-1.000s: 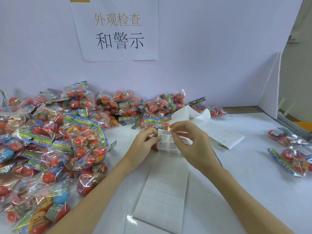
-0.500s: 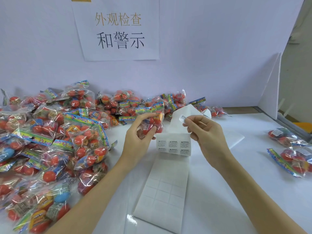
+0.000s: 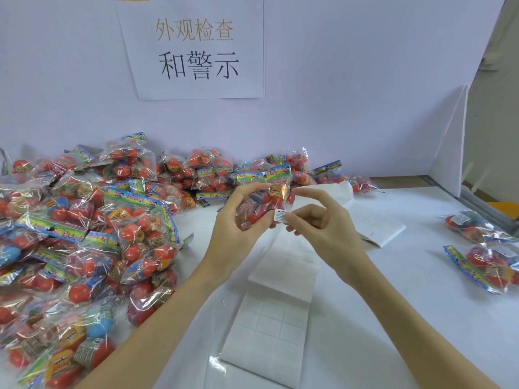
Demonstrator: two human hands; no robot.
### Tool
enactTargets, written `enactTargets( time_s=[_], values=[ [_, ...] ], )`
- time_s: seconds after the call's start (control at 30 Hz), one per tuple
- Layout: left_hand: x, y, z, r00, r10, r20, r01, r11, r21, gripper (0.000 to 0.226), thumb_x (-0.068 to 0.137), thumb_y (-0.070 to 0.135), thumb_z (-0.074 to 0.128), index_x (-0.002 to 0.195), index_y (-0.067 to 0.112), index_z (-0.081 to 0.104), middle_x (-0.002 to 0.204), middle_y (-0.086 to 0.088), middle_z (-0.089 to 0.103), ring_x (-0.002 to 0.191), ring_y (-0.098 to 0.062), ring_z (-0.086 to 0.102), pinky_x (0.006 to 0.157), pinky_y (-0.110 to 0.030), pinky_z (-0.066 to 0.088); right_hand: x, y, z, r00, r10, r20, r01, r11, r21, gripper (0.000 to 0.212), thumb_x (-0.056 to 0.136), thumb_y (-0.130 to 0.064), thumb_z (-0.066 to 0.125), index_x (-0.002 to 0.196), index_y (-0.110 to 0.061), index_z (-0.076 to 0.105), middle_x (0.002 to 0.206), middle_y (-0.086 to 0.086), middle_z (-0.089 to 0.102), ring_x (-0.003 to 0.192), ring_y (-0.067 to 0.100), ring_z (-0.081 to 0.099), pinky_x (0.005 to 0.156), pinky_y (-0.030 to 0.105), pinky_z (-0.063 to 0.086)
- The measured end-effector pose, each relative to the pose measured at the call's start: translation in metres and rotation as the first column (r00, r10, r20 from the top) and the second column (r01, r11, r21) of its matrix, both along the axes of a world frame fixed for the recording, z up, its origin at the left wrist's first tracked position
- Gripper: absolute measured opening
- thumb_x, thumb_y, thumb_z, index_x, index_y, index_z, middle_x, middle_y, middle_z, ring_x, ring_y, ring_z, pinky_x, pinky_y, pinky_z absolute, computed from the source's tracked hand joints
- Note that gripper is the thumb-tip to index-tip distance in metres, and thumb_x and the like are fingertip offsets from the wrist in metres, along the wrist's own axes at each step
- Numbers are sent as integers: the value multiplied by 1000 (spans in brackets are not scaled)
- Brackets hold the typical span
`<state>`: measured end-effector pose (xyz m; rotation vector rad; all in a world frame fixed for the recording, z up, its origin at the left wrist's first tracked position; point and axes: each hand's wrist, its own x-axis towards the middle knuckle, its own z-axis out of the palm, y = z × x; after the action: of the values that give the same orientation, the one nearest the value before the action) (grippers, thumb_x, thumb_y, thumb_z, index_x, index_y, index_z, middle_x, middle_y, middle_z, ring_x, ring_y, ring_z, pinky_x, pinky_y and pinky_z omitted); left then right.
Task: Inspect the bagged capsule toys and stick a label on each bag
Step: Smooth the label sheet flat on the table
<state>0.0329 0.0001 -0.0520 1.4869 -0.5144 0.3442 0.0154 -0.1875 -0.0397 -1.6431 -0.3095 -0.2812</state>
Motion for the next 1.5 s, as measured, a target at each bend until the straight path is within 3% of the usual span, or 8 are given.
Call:
enactTargets(
  time_s=[0.23,0.4,0.63,0.77,1.07,1.3,1.4,1.5],
  values=[
    [-2,-2,-1,999,-34,-23,34,999,-1,47,94,-9,64,131,20,64,126,-1,65,106,-25,69,84,-33,62,-1,3,-2,999,-41,35,42,999,-15,58,93,-9,76,138,-30,47,84,3,76,77,15,72,76,22,55],
    [-3,-1,1,998,-67,-20,67,998,11,54,90,-18,51,132,13,63,130,2,63,114,-15,64,88,-47,63,-2,4,-3,994,-72,86,81,991,-106,58,93,-8,76,140,-27,47,84,-1,75,79,15,72,77,19,53],
    [-5,-1,1,993,-91,-71,90,996,-19,46,91,-2,52,131,17,65,131,0,63,118,-31,65,87,-40,61,-2,4,-6,990,-73,124,89,988,-125,56,94,-6,75,139,-25,47,82,-3,74,81,17,72,82,25,57],
    [-4,-2,0,997,-64,-49,64,998,-3,37,98,3,61,131,20,64,131,0,64,115,-28,66,87,-46,62,-2,5,-5,987,-79,137,97,987,-130,56,94,-7,75,139,-25,48,81,-3,75,79,17,73,79,21,55],
    [-5,-4,1,1000,-23,-5,23,999,24,37,95,0,71,127,18,64,121,7,68,100,-18,72,79,-26,61,-2,7,-6,985,-71,156,93,986,-140,54,94,-7,75,138,-25,48,80,-7,75,81,16,72,80,23,55],
    [-4,-5,-2,996,-55,-66,52,998,-42,45,94,-1,73,132,19,58,118,-1,67,97,-25,72,82,-37,61,-5,8,-7,971,-163,177,207,940,-270,54,93,-26,77,138,-26,47,73,-4,64,66,11,60,66,18,49],
    [-3,-4,-2,985,-136,-107,118,980,-157,60,93,-2,71,141,28,50,121,-9,70,98,-34,73,85,-41,60,-4,5,-4,976,-219,-11,210,949,-235,46,87,-42,81,125,-29,59,73,-2,62,65,8,57,62,18,49],
    [-3,-3,-2,949,-274,-155,226,935,-273,81,92,-4,71,151,42,39,133,-13,67,109,-35,71,87,-38,59,-5,1,3,919,92,-383,-64,994,86,42,81,-48,82,113,-22,74,93,3,75,82,12,64,71,19,53]
  ],
)
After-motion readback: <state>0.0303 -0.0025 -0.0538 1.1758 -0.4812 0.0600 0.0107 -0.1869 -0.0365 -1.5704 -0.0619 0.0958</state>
